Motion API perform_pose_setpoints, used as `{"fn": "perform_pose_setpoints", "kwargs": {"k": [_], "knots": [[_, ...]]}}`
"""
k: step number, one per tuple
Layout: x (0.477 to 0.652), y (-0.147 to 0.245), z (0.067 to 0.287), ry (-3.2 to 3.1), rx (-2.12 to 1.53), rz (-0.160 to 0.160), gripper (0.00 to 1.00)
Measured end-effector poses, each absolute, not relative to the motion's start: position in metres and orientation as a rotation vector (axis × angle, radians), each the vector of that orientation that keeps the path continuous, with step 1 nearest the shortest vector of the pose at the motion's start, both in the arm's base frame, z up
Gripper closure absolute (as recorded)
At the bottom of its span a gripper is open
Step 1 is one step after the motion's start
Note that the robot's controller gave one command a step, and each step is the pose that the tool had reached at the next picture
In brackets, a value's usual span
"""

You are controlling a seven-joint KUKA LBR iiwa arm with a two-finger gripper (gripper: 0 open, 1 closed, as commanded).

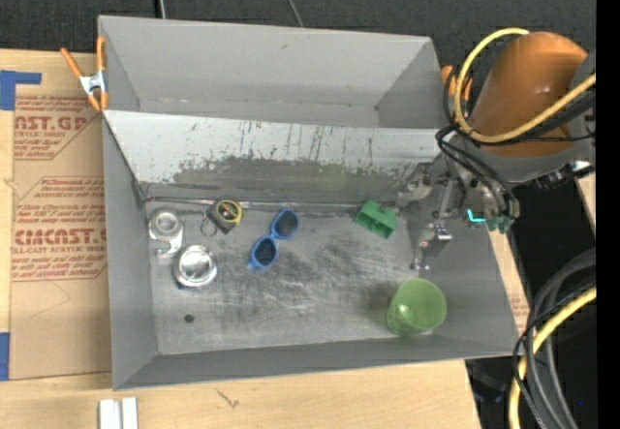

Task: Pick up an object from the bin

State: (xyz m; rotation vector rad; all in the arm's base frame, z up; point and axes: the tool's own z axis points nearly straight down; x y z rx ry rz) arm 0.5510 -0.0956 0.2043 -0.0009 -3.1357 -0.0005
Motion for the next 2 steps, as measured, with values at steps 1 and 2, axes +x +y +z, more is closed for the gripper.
{"fn": "perform_pose_setpoints", "kwargs": {"k": [1,2], "knots": [[0.508,-0.118,0.072,-3.147,0.159,-0.001,0.00],[0.507,-0.152,0.074,-3.150,0.086,-0.006,0.00]]}}
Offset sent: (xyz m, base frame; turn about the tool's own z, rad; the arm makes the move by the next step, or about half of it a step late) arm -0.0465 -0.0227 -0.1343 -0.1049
